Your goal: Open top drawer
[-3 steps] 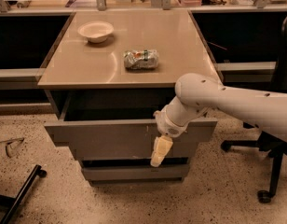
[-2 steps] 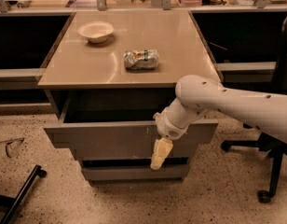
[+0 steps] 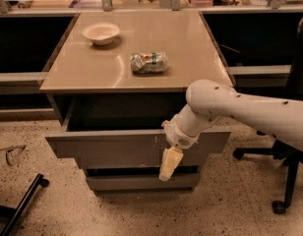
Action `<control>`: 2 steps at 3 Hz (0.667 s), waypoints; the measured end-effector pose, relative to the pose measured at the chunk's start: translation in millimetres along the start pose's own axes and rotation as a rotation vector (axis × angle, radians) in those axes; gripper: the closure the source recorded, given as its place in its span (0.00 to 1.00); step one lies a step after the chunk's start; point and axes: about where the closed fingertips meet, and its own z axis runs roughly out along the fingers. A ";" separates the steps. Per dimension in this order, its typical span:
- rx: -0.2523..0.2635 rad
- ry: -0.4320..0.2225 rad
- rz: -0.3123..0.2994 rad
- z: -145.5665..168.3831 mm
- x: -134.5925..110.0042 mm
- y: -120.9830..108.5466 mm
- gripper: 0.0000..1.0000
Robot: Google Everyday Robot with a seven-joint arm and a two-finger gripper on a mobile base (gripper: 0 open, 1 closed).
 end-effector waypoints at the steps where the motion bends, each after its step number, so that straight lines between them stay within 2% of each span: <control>1: -0.012 -0.007 0.009 -1.2 0.6 8.9 0.00; 2: -0.012 -0.007 0.009 -1.2 0.6 9.0 0.00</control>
Offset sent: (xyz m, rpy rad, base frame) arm -0.2262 -0.0204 -0.1045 0.1856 0.3369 -0.0820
